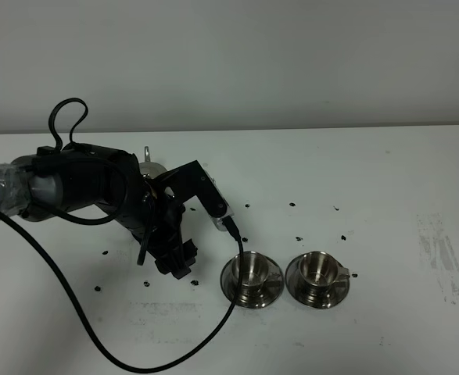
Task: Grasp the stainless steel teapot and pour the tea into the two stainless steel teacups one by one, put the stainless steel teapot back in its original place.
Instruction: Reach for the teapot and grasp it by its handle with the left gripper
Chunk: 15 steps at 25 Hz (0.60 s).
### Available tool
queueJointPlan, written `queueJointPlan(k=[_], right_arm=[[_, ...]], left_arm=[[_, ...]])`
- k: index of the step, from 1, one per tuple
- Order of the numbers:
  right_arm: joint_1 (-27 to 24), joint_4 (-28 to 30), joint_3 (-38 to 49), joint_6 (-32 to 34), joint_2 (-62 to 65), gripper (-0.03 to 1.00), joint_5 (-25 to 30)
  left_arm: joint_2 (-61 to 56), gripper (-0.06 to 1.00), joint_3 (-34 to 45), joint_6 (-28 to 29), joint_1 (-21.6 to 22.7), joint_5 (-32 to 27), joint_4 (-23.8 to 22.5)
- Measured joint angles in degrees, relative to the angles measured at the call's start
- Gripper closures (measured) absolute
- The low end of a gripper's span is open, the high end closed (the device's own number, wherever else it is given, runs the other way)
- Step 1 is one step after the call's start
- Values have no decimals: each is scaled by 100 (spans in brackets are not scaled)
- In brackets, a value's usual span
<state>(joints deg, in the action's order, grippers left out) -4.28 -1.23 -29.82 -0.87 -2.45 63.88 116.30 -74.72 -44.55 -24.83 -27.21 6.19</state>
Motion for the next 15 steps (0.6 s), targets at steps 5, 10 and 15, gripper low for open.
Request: queueJointPlan(k=[5,10,15], right_arm=[[0,0,0,0,0,74,0],[0,0,0,0,0,74,0],[0,0,0,0,0,74,0]], left_arm=[[-2,24,0,0,0,-411,-239],[-2,24,0,92,38,-466,-507],[-2,24,0,251,70,-527,-763]])
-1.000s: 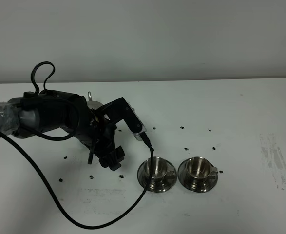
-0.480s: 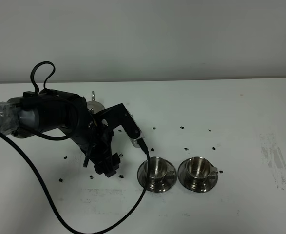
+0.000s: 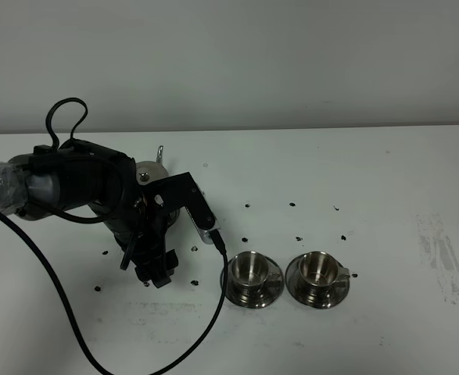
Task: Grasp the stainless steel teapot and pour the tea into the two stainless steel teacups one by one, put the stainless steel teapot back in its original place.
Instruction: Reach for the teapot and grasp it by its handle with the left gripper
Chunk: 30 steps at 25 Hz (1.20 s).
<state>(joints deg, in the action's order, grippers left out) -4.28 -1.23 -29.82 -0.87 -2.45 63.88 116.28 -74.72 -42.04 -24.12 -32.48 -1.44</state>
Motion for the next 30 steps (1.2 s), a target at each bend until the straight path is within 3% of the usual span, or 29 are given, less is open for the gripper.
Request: queueJointPlan(k=[14,21,30], right_arm=[[0,0,0,0,0,74,0],[0,0,0,0,0,74,0],[0,0,0,0,0,74,0]], left_arm=[[0,24,0,364,143,-243,-148],[0,24,0,1159,215,-248,-741],[-39,24,0,1872,215,-410,-980]])
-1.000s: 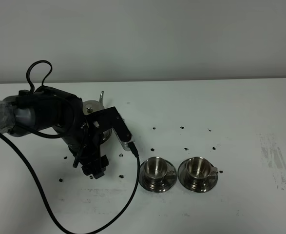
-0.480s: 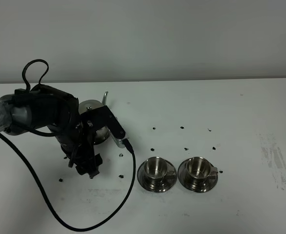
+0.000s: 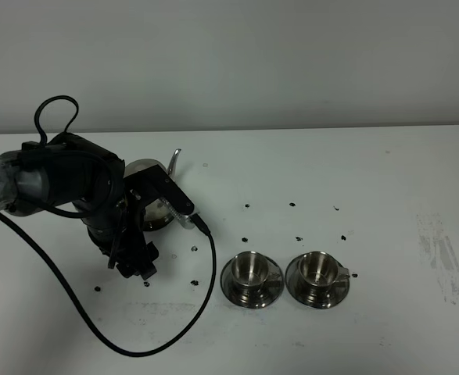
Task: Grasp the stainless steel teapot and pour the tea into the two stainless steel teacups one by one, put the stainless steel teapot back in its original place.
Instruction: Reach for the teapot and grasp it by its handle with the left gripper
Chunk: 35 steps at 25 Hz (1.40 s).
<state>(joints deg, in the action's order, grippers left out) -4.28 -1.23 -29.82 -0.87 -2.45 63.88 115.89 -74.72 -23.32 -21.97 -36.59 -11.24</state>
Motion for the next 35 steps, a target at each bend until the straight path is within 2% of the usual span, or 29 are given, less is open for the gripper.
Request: queueJointPlan(k=[5,13,19,22,26,29,35], right_arm=[[0,0,0,0,0,74,0],[0,0,0,0,0,74,0],[0,0,0,0,0,74,0],[0,-2,0,0,0,74,0],[0,-7,0,0,0,74,0],[0,-7,0,0,0,74,0],[0,-7,0,0,0,74,0]], left_arm=[[-479,24,0,190,-5,-240,0],[-1487,24,-185,756,98,-1257,102],[-938,24,-1170,902,534,-1773,397],[-498,24,-1665,604,587,-1864,533],[75,24,-2278,342,617,-2010,938],[362,24,-2468,322,623,-2088,1124],[538,24,-2506,350,623,-2208,1124]])
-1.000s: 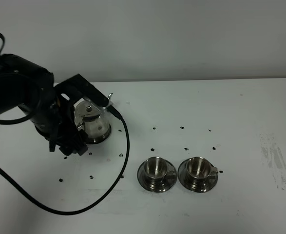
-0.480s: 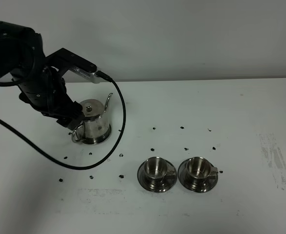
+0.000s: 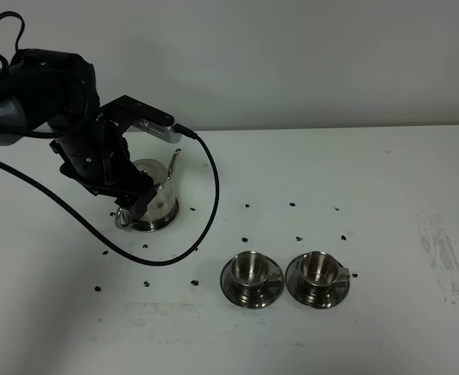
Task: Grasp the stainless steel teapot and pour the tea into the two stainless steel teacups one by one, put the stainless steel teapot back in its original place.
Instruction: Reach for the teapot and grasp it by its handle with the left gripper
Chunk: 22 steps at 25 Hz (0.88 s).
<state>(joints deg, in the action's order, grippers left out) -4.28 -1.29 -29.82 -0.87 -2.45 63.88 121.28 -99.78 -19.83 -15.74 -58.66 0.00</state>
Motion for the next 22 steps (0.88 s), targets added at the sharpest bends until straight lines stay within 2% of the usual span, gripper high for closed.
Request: queueJointPlan(k=[15,22], right_arm=[[0,-1,0,0,0,74,0],[0,-6,0,0,0,74,0]], left_arm=[[263,24,0,0,0,465,37],[344,29,0,0,0,542,37]])
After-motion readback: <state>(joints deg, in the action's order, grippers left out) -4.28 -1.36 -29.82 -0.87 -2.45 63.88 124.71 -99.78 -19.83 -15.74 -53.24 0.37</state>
